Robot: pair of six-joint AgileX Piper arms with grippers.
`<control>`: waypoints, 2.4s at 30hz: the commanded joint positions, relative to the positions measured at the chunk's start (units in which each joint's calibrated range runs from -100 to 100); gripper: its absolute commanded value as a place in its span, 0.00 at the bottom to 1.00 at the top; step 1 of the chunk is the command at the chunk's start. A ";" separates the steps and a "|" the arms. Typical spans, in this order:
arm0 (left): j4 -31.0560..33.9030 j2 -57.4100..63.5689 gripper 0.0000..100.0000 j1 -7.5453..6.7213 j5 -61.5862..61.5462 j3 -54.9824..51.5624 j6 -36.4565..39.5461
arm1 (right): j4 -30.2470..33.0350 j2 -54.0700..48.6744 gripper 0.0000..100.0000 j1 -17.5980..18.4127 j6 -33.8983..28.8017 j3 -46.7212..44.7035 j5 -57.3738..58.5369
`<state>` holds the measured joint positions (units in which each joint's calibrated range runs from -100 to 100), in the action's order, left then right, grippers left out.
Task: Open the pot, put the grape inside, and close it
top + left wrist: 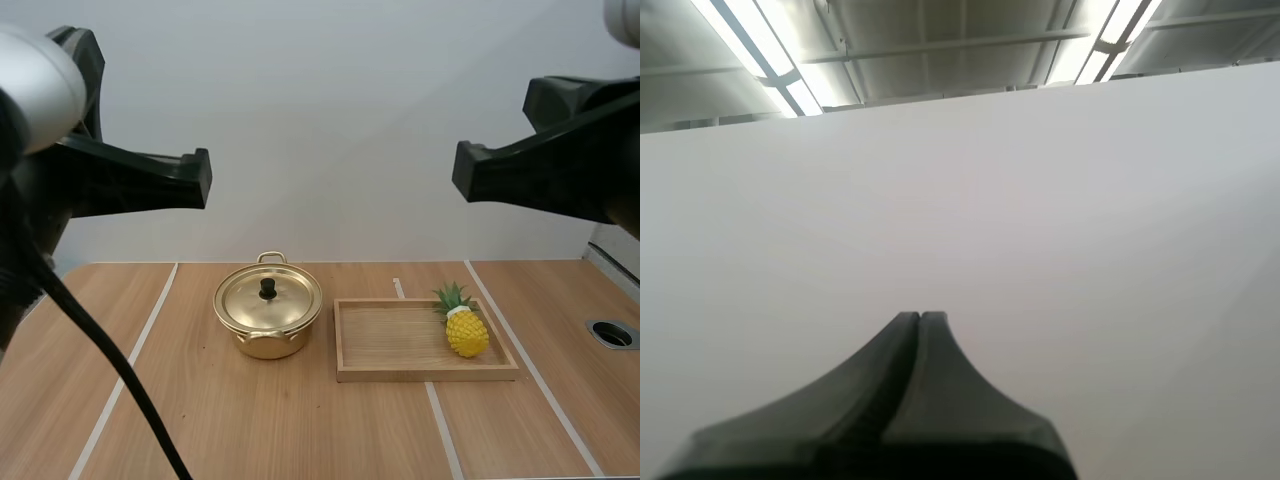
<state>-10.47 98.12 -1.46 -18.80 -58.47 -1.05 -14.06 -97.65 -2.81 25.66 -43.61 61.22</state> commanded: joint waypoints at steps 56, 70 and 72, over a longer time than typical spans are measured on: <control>1.70 1.10 0.00 1.08 -12.80 -39.07 -3.44 | 7.05 -2.35 0.00 -1.34 -5.15 -52.49 -26.19; 1.70 1.10 0.00 1.08 -12.47 -41.53 -3.44 | 5.40 -2.35 0.00 -1.34 -5.15 -52.60 -26.19; 2.16 1.10 0.00 1.08 -11.41 -41.53 -3.57 | 3.62 -2.35 0.00 -1.34 -5.15 -52.60 -26.19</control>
<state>-9.13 98.98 -0.49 -31.43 -99.74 -4.44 -8.66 -99.65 -3.95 20.68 -96.08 35.39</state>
